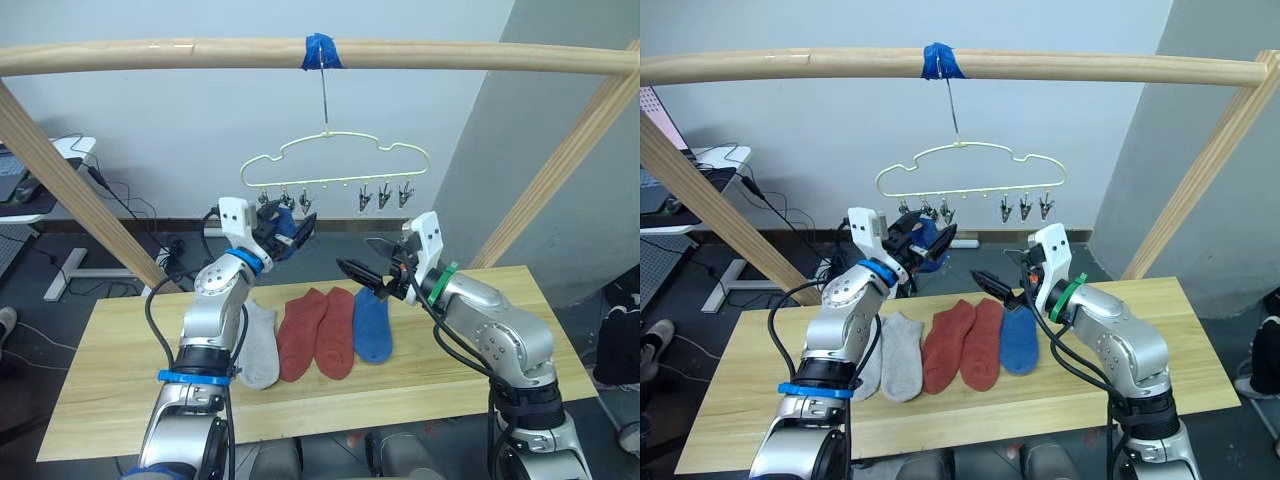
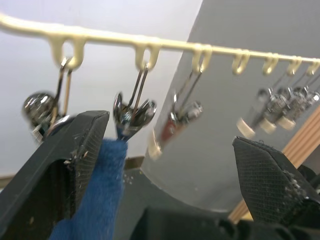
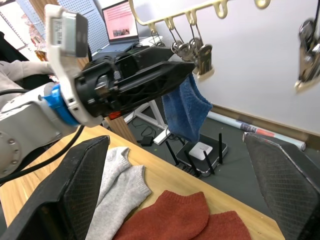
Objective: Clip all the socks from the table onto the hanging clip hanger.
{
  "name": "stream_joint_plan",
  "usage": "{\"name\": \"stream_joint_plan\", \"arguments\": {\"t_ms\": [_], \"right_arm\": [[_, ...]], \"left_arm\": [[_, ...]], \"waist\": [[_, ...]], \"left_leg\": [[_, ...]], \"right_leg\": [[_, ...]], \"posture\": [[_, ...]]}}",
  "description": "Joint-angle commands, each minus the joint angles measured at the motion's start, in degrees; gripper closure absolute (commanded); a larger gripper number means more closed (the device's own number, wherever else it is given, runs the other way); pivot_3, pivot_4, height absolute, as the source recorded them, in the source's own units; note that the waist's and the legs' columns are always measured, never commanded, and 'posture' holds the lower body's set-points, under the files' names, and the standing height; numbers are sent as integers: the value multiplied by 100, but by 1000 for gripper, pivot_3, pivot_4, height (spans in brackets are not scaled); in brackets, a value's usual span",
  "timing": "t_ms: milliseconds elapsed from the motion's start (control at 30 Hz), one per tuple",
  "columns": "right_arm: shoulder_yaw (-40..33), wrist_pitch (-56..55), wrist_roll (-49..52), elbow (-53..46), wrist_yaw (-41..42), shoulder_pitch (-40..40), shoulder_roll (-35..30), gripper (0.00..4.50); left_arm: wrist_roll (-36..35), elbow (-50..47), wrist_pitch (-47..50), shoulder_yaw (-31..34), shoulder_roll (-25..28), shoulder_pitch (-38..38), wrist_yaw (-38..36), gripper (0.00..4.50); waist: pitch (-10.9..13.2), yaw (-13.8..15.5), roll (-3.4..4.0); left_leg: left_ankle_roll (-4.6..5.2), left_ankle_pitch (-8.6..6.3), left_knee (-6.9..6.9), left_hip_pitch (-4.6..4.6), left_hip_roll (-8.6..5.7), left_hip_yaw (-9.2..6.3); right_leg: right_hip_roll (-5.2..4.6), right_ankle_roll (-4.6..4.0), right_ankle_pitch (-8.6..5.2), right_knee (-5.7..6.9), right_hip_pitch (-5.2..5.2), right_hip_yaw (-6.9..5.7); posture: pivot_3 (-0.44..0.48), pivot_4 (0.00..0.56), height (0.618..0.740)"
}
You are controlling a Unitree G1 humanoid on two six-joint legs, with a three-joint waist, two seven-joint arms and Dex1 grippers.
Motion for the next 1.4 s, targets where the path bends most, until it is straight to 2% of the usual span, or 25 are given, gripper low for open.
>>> {"name": "stream_joint_plan", "arguments": {"t_ms": [33, 367, 467, 533, 867, 1267, 1400], "right_arm": [[-101, 43, 191, -417, -37, -2, -77, 16], [-106, 89, 265, -485, -155, 39, -189, 16], [-102, 107, 290, -498, -165, 48, -204, 0], [-93, 109, 289, -495, -172, 49, -211, 0], [-56, 107, 301, -483, -190, 57, -209, 0], [-46, 100, 319, -489, -206, 72, -207, 0], [-13, 77, 300, -454, -189, 40, -200, 0]], "left_arm": [[145, 278, -428, 129, -4, -262, 130, 0], [211, 769, -841, 223, 10, -463, 192, 0], [201, 841, -912, 264, 19, -514, 216, 550], [244, 846, -930, 243, 58, -510, 210, 1152], [344, 771, -1030, 222, 177, -399, 190, 1152], [290, 157, -870, 241, 577, 87, -136, 1152], [314, 348, -952, 248, 577, -55, -126, 1152]], "waist": [[0, -14, 0], [0, -102, 0], [0, -135, 0], [0, -146, 0], [0, -151, 0], [0, -157, 0], [0, -158, 0]], "left_leg": [[0, 0, 0, 0, 0, -1], [0, 0, 5, -1, 0, -3], [0, 0, 8, -1, 0, -5], [0, 0, 8, -2, 0, -6], [0, 0, 16, -2, 0, -9], [1, 0, 52, -2, 0, -15], [1, 1, 57, 1, 0, -17]], "right_leg": [[0, 0, 0, 0, 0, -1], [0, 1, 0, 2, 3, -3], [0, 1, 0, 4, 3, -5], [0, 1, 0, 5, 3, -5], [1, 1, 1, 8, 6, -7], [4, 2, 0, 49, 6, -8], [7, 2, 0, 60, 6, -8]], "posture": [[-76, 125, 740], [-90, 131, 740], [-90, 133, 740], [-90, 133, 740], [-86, 134, 740], [-81, 138, 740], [-78, 137, 740]]}}
